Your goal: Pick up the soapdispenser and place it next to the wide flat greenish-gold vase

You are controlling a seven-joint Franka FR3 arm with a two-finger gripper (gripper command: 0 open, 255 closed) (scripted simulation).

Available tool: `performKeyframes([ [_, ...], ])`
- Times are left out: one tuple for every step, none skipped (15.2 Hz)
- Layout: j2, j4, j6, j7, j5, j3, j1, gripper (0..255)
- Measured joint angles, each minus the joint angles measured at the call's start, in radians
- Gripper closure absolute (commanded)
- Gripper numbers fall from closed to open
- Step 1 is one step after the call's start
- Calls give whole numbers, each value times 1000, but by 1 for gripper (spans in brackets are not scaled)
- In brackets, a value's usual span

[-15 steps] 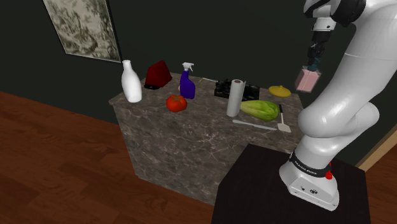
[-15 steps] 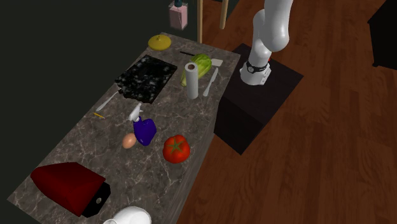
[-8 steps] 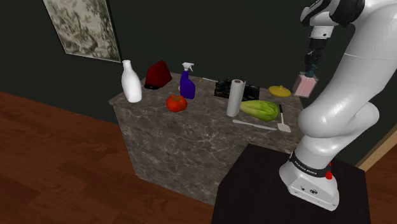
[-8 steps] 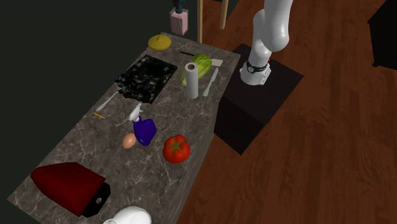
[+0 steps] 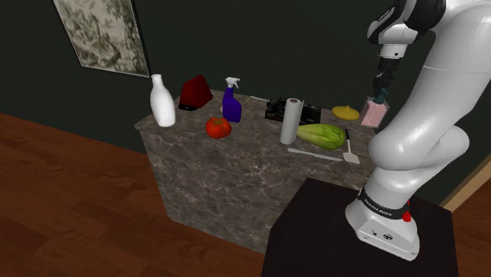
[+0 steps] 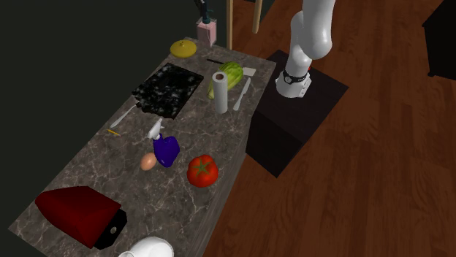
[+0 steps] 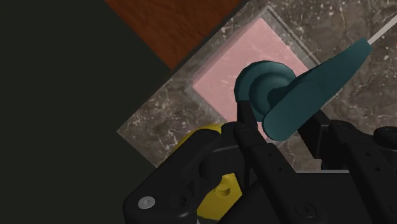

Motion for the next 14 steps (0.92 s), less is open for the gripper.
performKeyframes([
  [8,-8,14,-4,5,0,-2,255],
  [14,-17,28,-5,8,1,-3,255],
  [18,-26,40,-6,11,1,-3,255],
  [25,-32,52,-6,16,3,-3,255],
  [27,-39,61,-9,17,2,-4,255],
  [29,-43,66,-9,18,2,-5,255],
  [29,-44,68,-10,19,2,-5,255],
  [29,-45,69,-10,19,2,-5,255],
  [30,-45,69,-10,19,2,-5,255],
  [30,-45,69,-10,19,2,-5,255],
  [30,-45,69,-11,19,2,-5,255],
  [30,-45,69,-11,19,2,-5,0],
  [30,-45,69,-11,19,2,-5,0],
  [30,-45,69,-11,19,2,-5,0],
])
